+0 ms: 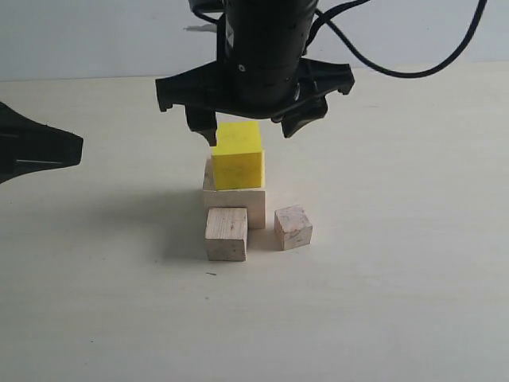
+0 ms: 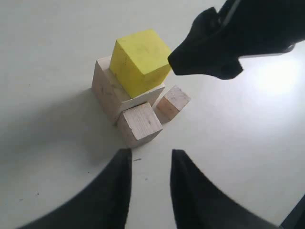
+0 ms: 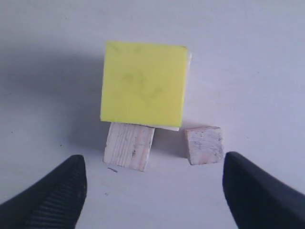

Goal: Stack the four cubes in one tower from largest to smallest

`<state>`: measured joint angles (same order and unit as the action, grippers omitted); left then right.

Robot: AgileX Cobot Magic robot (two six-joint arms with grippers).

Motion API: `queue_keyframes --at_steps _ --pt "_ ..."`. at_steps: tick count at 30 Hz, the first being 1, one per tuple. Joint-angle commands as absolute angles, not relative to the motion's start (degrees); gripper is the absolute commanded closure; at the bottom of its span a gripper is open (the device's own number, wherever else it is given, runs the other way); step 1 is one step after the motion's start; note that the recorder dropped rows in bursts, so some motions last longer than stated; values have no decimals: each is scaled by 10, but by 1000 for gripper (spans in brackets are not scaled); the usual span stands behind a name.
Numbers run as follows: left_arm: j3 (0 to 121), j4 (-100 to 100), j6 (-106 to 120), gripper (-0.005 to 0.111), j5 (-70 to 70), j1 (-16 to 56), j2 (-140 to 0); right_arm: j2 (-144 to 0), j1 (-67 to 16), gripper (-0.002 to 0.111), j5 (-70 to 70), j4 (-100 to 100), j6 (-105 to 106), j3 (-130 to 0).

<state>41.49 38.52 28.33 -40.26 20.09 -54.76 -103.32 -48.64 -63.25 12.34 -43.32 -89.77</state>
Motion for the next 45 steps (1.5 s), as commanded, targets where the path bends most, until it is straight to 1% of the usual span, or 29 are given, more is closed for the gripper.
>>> queue_keyframes --at_steps 1,5,10,14,15,16,18,20,24,32,45 --pt "413 392 284 77 -403 200 -545 -1014 -487 34 -648 153 -415 -896" --pt "413 392 285 77 -404 200 -545 -1014 -487 34 -700 182 -406 -895" --pt "413 393 285 77 -404 200 -545 -1017 -487 34 -699 135 -367 -875" --pt "413 393 285 77 -406 200 -545 -1026 -487 34 -659 122 -360 -841" --pt "413 392 285 77 -406 200 -545 -1028 -487 36 -656 122 -360 -834" --pt "413 392 285 77 -407 200 -545 -1032 -487 39 -651 122 -360 -825" --pt "413 392 285 77 -407 200 -545 -1039 -487 50 -631 122 -360 -808" --pt "413 392 285 77 -407 200 -545 -1044 -487 62 -601 120 -371 -794" --pt "413 392 285 77 -406 200 -545 -1050 -487 82 -543 109 -390 -783" --pt "413 392 285 77 -405 200 -545 -1059 -487 108 -487 109 -406 -783" --pt "413 392 285 77 -403 200 -545 -1088 -487 108 -431 87 -407 -783"
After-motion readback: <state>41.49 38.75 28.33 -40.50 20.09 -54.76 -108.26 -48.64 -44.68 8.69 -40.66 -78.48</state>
